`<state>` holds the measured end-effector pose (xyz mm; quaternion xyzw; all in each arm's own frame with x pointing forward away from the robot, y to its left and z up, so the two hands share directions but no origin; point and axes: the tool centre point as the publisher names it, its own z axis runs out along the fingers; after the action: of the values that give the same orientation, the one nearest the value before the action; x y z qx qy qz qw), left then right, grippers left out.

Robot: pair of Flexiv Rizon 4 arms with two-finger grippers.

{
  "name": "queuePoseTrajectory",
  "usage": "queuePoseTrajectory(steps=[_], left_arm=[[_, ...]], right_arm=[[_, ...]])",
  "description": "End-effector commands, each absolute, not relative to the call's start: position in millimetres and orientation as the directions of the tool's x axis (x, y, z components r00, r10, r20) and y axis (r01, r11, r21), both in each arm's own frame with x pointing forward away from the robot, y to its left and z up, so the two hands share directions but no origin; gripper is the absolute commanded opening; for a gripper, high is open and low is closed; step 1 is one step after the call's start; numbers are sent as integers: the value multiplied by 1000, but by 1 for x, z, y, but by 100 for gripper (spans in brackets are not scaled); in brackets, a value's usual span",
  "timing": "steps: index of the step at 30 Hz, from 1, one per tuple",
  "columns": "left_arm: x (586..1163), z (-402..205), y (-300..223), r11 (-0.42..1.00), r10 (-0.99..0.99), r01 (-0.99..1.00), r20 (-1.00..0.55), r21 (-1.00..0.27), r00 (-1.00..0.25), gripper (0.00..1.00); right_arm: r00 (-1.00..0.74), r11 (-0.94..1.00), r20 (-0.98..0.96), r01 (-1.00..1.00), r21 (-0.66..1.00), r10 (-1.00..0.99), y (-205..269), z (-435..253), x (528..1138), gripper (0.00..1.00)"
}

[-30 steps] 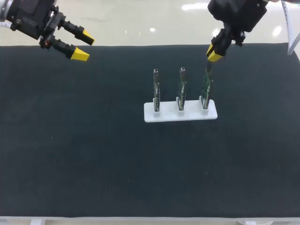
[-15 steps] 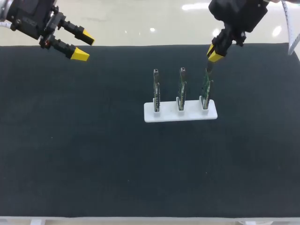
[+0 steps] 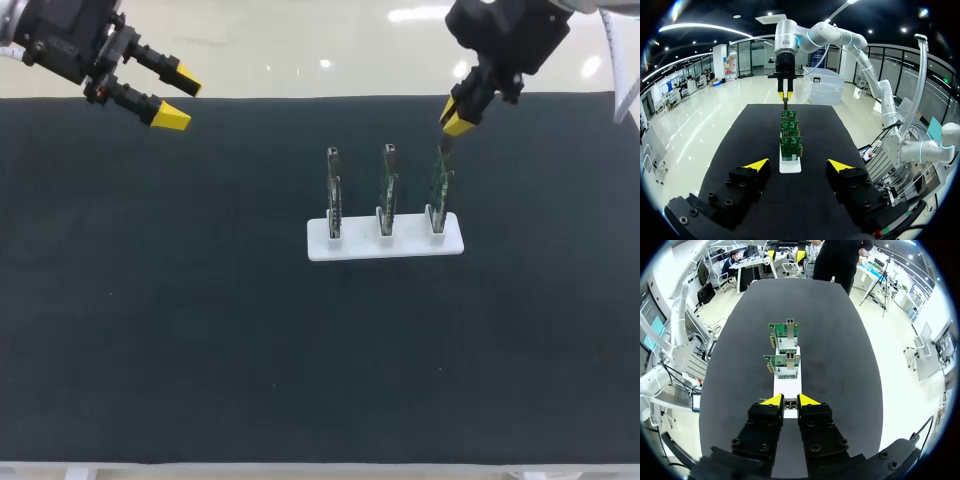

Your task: Pick up the optical module with the left hand, and insert it into the network port with the right hand.

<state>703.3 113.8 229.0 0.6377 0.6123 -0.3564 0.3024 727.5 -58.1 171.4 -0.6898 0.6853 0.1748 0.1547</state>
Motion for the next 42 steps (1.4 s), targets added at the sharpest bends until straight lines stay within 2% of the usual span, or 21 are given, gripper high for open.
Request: queuePoseTrajectory(steps=[1,7,8,9,20,21,22,42], left_arm=[[704,229,113,-68,568,996,-823,-52,-4,100],[704,229,113,-68,568,996,-823,-52,-4,100],[704,229,113,-68,568,996,-823,-52,-4,100],[704,229,113,-68,568,996,-823,-52,-4,100],[704,229,113,-68,568,996,-823,-52,-4,100],[704,229,113,-68,568,996,-823,-52,-4,100],[704,229,113,-68,568,996,-823,-52,-4,100],[704,229,113,-68,568,996,-823,-52,-4,100]], right_arm=[[0,-12,-457,-1000,23,-890,-59,170,726,0],[1,-13,-469,-1000,21,-883,-59,169,727,0],[1,-12,-469,-1000,20,-883,-58,171,728,40],[1,-11,-468,-1000,20,-884,-58,172,728,100],[-16,5,-439,-1000,26,-898,-58,192,725,100],[-16,5,-438,-1000,26,-899,-58,192,725,58],[-19,10,-433,-1000,24,-901,-58,192,725,0],[-24,20,-435,-1000,13,-900,-58,185,721,0]])
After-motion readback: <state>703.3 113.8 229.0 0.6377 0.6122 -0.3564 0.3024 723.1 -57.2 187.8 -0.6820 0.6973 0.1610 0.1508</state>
